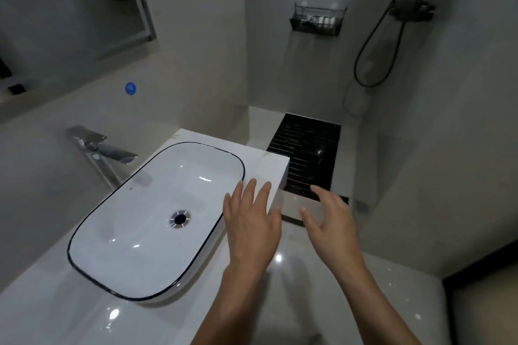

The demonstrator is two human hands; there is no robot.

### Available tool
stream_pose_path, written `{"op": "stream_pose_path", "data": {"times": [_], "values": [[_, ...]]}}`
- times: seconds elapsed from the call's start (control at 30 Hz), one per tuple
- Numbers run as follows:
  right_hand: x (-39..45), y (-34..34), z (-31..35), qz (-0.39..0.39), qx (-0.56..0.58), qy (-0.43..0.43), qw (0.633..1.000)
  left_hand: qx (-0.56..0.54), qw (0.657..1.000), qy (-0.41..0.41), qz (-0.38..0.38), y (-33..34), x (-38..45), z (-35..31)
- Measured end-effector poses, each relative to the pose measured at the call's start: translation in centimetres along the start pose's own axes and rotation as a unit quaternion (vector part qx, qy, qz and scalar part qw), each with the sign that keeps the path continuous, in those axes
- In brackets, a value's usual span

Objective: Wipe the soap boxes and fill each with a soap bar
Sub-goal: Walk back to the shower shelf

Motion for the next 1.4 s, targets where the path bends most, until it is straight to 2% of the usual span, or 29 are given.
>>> {"op": "stream_pose_path", "data": {"times": [0.27, 0.7, 1.03, 1.4], "values": [[5.7, -5.3, -6.9, -0.031, 0.01, 0.033, 0.999, 0.007, 0.998, 0.04, 0.04, 6.6, 4.8, -7.5], [17.4, -12.9, -16.9, -0.028, 0.006, 0.048, 0.998, 0.0, 0.997, 0.033, 0.071, 17.1, 14.1, -18.1], [28.2, -12.2, -20.4, -0.043, 0.009, 0.066, 0.997, 0.009, 0.995, 0.047, 0.091, 23.5, 24.5, -19.3], [48.4, -8.9, -20.3, -0.047, -0.03, 0.084, 0.995, -0.014, 0.994, 0.064, 0.083, 28.6, 45.7, -17.5]]}}
Point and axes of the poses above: each hand's wrist, its own x-axis towards the middle knuckle, its own y-axis out of the palm, z = x × y, the point moved 8 cm from there along x, towards the middle knuckle, and after that the axes turned 1 degree about z, right-handed, at the moved point
